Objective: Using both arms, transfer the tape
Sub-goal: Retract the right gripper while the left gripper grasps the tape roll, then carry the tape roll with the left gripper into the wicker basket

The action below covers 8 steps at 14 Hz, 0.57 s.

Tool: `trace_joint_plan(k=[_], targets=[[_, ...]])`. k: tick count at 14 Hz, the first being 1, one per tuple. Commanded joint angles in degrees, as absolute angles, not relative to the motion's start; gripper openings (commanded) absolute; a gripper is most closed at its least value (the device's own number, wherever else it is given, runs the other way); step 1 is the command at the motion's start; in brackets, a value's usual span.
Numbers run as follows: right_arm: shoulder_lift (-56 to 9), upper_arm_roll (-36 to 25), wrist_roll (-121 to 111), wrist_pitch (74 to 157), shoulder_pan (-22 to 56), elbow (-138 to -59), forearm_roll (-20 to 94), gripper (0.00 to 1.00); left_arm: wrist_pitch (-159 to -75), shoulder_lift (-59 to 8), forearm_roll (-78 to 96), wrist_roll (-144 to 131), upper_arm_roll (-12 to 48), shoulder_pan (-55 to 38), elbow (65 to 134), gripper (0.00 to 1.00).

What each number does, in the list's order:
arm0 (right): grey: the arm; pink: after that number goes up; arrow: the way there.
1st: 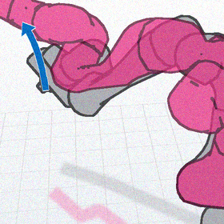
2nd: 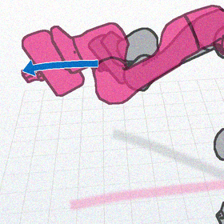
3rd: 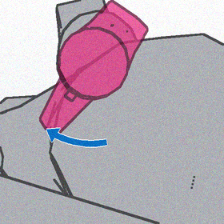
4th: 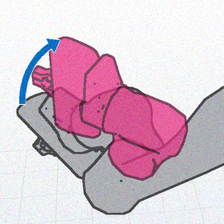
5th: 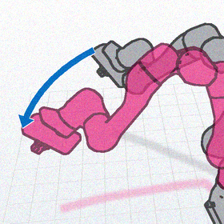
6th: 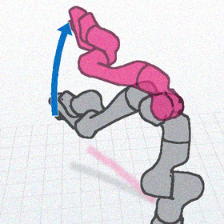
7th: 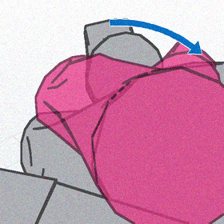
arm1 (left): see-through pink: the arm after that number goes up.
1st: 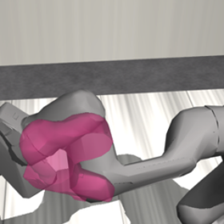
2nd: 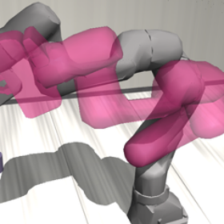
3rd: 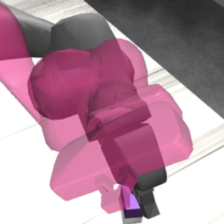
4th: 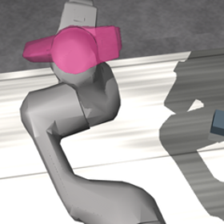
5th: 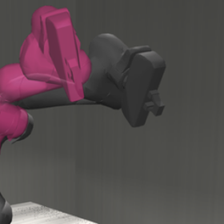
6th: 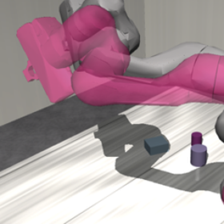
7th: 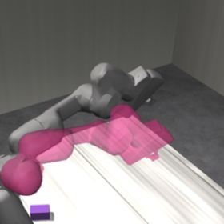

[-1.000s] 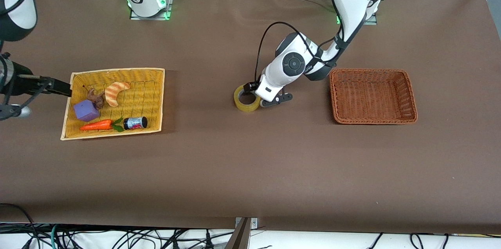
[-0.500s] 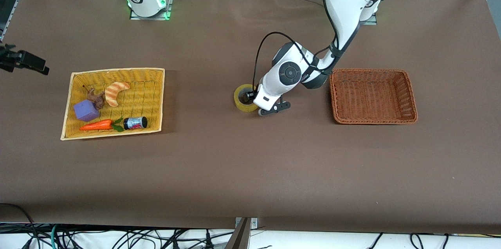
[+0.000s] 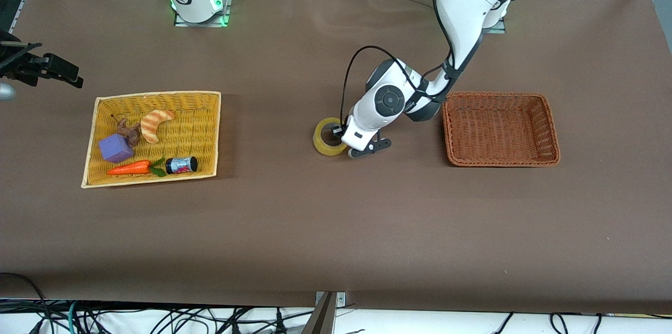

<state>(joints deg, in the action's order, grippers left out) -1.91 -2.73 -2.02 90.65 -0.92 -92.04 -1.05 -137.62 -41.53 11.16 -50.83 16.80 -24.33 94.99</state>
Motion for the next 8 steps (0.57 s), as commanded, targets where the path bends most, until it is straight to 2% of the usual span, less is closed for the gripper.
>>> trace_joint_plan(k=[1, 5, 8], targets=[[-4.1, -2.5, -2.5, 90.1, -2.5, -88.8, -0.3, 1.0, -126.7, -33.7, 9.5, -49.2, 17.0, -19.9, 95.4, 0.0], [-4.1, -2.5, -2.4, 90.1, -2.5, -88.8, -0.3, 1.0, -108.7, -23.8, 5.5, -40.5, 17.0, -13.7, 96.0, 0.0], [-4.7, -2.5, -2.3, 90.0, -2.5, -88.8, -0.1, 1.0, -99.9, -16.1, 3.1, -24.7, 17.1, -6.3, 100.7, 0.0]])
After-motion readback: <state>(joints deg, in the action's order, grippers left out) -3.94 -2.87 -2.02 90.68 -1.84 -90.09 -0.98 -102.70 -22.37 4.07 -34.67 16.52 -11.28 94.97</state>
